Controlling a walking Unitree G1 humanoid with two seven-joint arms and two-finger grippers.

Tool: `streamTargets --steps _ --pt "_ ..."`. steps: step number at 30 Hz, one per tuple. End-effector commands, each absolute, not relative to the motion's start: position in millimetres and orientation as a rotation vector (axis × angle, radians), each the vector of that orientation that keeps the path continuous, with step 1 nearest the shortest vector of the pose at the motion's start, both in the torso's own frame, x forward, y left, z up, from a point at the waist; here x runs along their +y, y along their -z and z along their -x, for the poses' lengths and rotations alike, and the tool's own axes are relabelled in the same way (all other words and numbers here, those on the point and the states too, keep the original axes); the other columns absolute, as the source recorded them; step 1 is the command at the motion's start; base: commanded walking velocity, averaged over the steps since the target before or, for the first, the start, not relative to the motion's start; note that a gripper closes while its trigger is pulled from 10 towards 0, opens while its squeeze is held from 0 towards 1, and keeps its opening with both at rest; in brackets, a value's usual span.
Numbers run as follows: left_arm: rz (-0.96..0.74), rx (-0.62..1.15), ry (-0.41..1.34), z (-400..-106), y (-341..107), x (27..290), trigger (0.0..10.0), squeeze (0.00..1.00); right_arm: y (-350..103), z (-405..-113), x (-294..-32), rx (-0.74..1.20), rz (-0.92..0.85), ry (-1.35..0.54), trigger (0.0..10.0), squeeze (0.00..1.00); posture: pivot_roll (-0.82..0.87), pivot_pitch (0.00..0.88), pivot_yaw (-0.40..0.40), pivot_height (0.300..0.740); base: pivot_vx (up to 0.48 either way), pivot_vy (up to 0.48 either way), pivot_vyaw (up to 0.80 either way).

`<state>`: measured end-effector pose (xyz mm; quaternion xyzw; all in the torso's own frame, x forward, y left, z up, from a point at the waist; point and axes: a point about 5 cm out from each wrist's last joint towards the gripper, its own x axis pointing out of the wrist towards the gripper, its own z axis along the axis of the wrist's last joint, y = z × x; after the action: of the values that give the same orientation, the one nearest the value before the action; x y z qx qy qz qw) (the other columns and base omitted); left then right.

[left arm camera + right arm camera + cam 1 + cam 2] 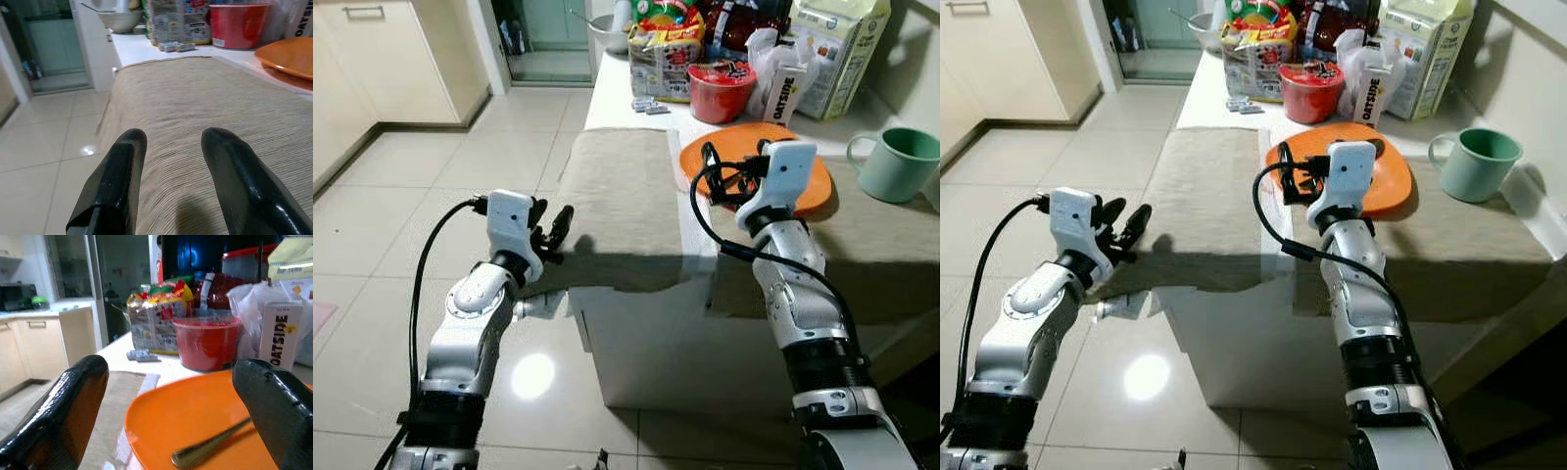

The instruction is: Setting the table

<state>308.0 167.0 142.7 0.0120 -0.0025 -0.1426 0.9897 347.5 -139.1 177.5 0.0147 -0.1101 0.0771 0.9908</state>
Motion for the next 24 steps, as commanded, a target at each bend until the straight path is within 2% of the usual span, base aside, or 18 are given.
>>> streamTargets --steps 1,8,11,14,17,20,24 --pt "-0.044 -0.028 0.253 -306 -150 172 10.0 0.0 -164 -343 -140 -0.18 -0.009 -0.148 10.0 0.0 -0.06 0.0 0.053 0.74 0.0 0.0 0.0" --pt "0.009 -0.052 0.192 -303 -154 177 10.0 0.0 -154 -335 -132 -0.182 0.031 -0.183 10.0 0.0 -0.07 0.0 0.061 0.74 0.0 0.0 0.0" --pt "0.008 -0.055 0.167 -301 -152 177 10.0 0.0 -164 -324 -141 -0.276 0.066 -0.139 10.0 0.0 -0.07 0.0 0.062 0.74 0.0 0.0 0.0" --pt "0.008 -0.055 0.138 -297 -150 180 10.0 0.0 -163 -315 -148 -0.289 0.102 -0.116 10.0 0.0 -0.08 0.0 0.066 0.74 0.0 0.0 0.0" --pt "-0.004 -0.038 0.036 -283 -145 199 10.0 0.0 -156 -291 -168 -0.282 0.165 -0.05 10.0 0.0 -0.09 0.0 0.079 0.74 0.0 0.0 0.0" --pt "-0.006 -0.027 0.007 -277 -144 205 10.0 0.0 -153 -283 -170 -0.277 0.178 -0.038 10.0 0.0 -0.1 0.0 0.088 0.74 0.0 0.0 0.0" --pt "-0.028 -0.023 -0.025 -259 -148 214 10.0 0.0 -133 -257 -163 -0.203 0.173 -0.072 10.0 0.0 -0.11 0.0 0.102 0.74 0.0 0.0 0.0"
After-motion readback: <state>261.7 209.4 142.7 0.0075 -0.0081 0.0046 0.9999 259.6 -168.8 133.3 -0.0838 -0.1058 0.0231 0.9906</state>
